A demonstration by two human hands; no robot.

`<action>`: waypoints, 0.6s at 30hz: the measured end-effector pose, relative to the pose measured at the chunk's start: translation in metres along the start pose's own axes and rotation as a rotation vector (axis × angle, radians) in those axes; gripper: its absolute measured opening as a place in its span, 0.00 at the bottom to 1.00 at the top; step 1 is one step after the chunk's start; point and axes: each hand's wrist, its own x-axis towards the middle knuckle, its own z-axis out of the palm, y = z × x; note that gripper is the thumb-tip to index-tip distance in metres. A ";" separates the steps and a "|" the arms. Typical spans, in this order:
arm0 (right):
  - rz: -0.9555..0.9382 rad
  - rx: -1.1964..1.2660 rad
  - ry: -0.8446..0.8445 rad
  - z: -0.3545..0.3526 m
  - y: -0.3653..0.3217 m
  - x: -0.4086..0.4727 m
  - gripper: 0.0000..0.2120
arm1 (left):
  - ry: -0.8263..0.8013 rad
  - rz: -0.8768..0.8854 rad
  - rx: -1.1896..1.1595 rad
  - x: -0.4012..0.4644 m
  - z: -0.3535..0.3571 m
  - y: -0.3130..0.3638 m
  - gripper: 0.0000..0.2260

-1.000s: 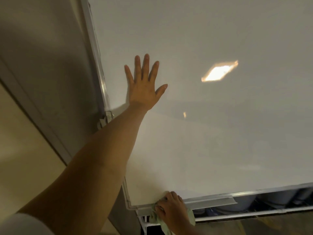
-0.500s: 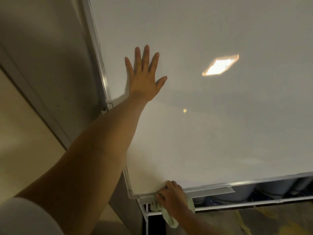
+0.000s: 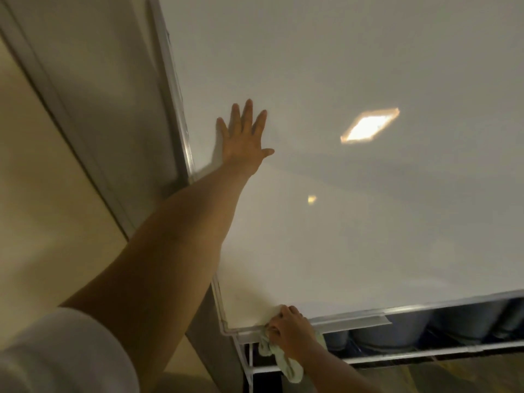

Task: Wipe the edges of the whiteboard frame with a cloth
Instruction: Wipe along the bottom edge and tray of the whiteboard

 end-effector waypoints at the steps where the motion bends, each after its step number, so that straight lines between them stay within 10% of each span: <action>1: 0.006 0.003 -0.007 -0.002 -0.001 -0.001 0.19 | -0.007 -0.004 -0.003 -0.001 -0.002 0.002 0.43; 18: 0.088 -0.148 0.115 -0.017 0.087 -0.043 0.16 | 0.009 0.034 -0.027 -0.003 0.004 -0.004 0.52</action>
